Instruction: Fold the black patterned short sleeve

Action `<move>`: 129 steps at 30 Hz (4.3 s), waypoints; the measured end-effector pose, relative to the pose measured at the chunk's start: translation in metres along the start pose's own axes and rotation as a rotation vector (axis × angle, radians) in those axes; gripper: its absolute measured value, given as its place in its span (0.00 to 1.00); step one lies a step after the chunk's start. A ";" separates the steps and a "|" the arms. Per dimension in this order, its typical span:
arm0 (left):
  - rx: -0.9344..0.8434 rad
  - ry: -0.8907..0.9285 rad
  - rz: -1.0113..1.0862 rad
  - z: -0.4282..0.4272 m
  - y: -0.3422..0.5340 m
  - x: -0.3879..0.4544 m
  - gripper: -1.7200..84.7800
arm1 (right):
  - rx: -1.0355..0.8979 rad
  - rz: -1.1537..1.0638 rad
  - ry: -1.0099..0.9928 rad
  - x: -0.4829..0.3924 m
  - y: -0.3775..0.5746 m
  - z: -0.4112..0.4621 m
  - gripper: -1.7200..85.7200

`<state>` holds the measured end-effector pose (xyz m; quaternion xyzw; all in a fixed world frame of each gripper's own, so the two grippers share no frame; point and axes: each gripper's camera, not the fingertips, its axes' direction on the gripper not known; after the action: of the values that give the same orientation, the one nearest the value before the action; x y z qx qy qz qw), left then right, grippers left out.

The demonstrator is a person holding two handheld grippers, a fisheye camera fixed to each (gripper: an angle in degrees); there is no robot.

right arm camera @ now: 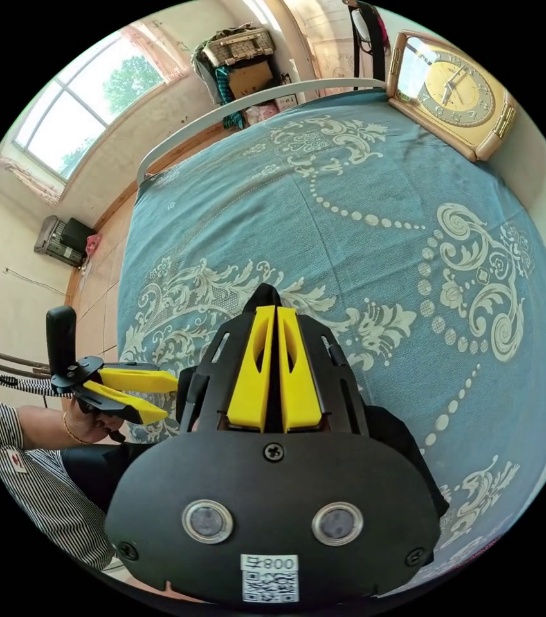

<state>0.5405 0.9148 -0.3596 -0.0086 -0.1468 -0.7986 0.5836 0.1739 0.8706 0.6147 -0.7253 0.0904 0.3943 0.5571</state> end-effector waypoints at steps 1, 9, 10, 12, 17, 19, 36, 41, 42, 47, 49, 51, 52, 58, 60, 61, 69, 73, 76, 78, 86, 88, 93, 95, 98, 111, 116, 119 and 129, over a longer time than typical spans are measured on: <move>-0.002 0.002 -0.003 0.003 -0.003 0.000 0.10 | 0.006 -0.001 0.003 -0.001 0.001 -0.004 0.02; 0.078 -0.027 0.087 -0.011 0.022 0.035 0.04 | 0.139 0.045 -0.015 -0.005 0.012 -0.045 0.02; 0.054 -0.047 0.063 -0.004 0.026 0.033 0.04 | 0.125 0.050 -0.036 -0.006 0.010 -0.042 0.02; 0.015 -0.079 0.047 0.009 0.030 0.028 0.04 | 0.044 0.045 -0.013 -0.012 0.004 -0.024 0.03; 0.047 -0.100 0.053 0.005 0.046 0.043 0.09 | 0.069 0.123 0.013 -0.009 0.016 -0.033 0.04; 0.072 -0.124 0.061 -0.001 0.054 0.051 0.10 | 0.113 0.160 0.012 -0.002 0.028 -0.053 0.06; -0.469 -0.297 0.871 0.259 -0.029 0.263 0.15 | 0.079 0.768 0.295 0.096 0.439 -0.250 0.10; -0.609 -0.538 0.883 0.343 -0.019 0.279 0.14 | 0.009 0.720 0.307 0.108 0.446 -0.244 0.11; -0.590 -0.562 0.897 0.346 -0.016 0.282 0.13 | -0.006 0.711 0.299 0.109 0.444 -0.241 0.11; -0.601 -0.625 0.922 0.370 0.015 0.301 0.06 | -0.087 0.645 0.333 0.101 0.436 -0.226 0.09; -0.584 -0.659 0.930 0.373 0.025 0.309 0.05 | -0.105 0.613 0.360 0.092 0.437 -0.225 0.06; -0.534 -0.656 0.917 0.365 0.032 0.319 0.05 | -0.097 0.630 0.358 0.086 0.439 -0.229 0.04; -0.497 -0.642 0.905 0.356 0.036 0.328 0.04 | -0.088 0.628 0.361 0.081 0.441 -0.234 0.03; -0.325 -0.643 0.991 0.298 0.058 0.386 0.04 | 0.067 0.571 0.456 0.025 0.457 -0.299 0.02; -0.268 -0.623 1.006 0.281 0.061 0.403 0.04 | 0.114 0.557 0.492 0.008 0.463 -0.320 0.02; -0.236 -0.609 1.018 0.271 0.061 0.413 0.04 | 0.152 0.555 0.508 -0.002 0.468 -0.334 0.02; -0.116 -0.575 1.030 0.268 0.037 0.436 0.04 | 0.273 0.582 0.584 -0.013 0.482 -0.385 0.02; -0.210 -0.634 1.006 0.321 0.010 0.410 0.04 | 0.155 0.584 0.593 0.028 0.468 -0.365 0.02; -0.297 -0.658 0.939 0.370 -0.004 0.367 0.04 | 0.053 0.649 0.525 0.077 0.462 -0.318 0.02; -0.354 -0.674 0.893 0.393 -0.009 0.340 0.05 | -0.005 0.693 0.465 0.104 0.464 -0.285 0.02; -0.231 -0.453 0.760 0.309 -0.030 0.266 0.10 | 0.186 0.824 0.442 0.107 0.544 -0.302 0.05; -0.208 -0.456 0.678 0.281 -0.026 0.235 0.11 | 0.251 0.888 0.368 0.098 0.580 -0.308 0.06; -0.290 -0.422 0.419 0.251 -0.008 0.145 0.12 | 0.243 0.981 0.172 0.063 0.636 -0.265 0.09; -0.344 -0.410 0.378 0.265 -0.003 0.127 0.11 | 0.187 1.003 0.189 0.060 0.640 -0.244 0.09; -0.386 -0.455 0.421 0.281 -0.005 0.130 0.05 | 0.183 1.040 0.203 0.067 0.641 -0.245 0.08; -0.193 -0.426 0.528 0.231 -0.007 0.149 0.04 | 0.279 1.112 0.416 0.034 0.679 -0.296 0.03; -0.375 -0.332 0.321 0.304 -0.004 0.087 0.06 | 0.201 1.174 0.398 0.060 0.687 -0.259 0.02; -0.259 -0.362 0.364 0.291 0.000 0.099 0.05 | 0.201 1.173 0.387 0.068 0.691 -0.260 0.02; -0.237 -0.590 0.457 0.305 0.043 0.097 0.05 | 0.214 1.288 0.268 0.093 0.722 -0.218 0.03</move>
<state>0.5016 0.8879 -0.0399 -0.3375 -0.2093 -0.6226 0.6743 -0.0725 0.4457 0.0352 -0.5098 0.6127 0.5435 0.2634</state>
